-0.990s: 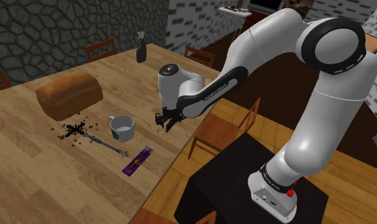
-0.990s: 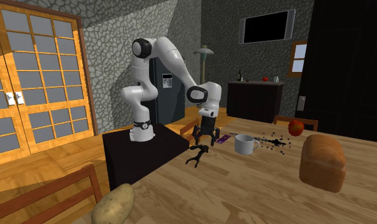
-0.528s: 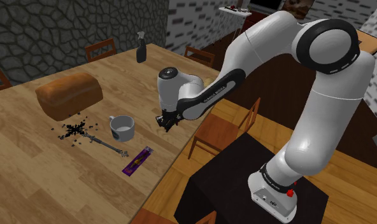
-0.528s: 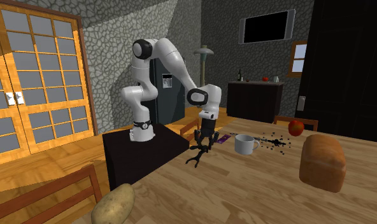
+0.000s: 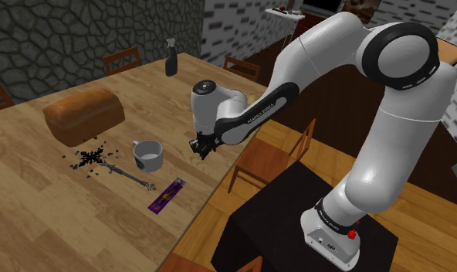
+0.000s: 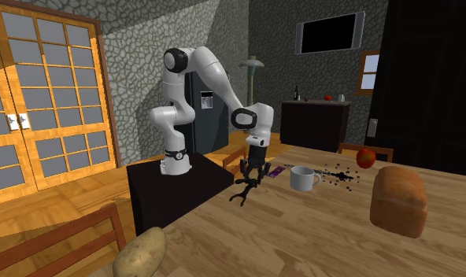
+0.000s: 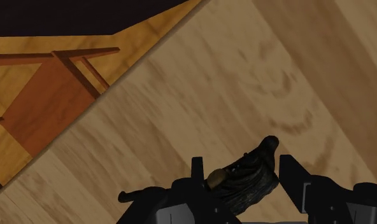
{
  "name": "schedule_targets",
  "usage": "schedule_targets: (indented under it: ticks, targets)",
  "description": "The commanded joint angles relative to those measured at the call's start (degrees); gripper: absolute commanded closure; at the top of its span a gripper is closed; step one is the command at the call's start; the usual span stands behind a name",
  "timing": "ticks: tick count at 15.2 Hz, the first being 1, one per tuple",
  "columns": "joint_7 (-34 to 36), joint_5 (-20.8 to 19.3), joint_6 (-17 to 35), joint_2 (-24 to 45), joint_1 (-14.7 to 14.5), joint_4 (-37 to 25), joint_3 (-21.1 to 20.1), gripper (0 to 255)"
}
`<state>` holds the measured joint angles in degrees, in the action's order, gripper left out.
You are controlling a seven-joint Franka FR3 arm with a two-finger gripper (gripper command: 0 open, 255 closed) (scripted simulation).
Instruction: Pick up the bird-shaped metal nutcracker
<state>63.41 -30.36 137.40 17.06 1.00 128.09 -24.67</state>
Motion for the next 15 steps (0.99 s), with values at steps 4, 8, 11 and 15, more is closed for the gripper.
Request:
schedule_targets:
  ticks: [4, 8, 11, 15]
  targets:
    - [-2.6, 3.0, -2.6, -3.1, 0.8, -0.2, -1.2, 255]
    - [-4.7, 5.5, -4.7, -5.6, 1.3, -0.5, -2.0, 255]
    - [-6.2, 7.2, -6.4, -7.4, 1.6, -0.8, -2.5, 255]
    - [-7.2, 8.4, -7.7, -8.7, 1.8, -1.2, -2.8, 255]
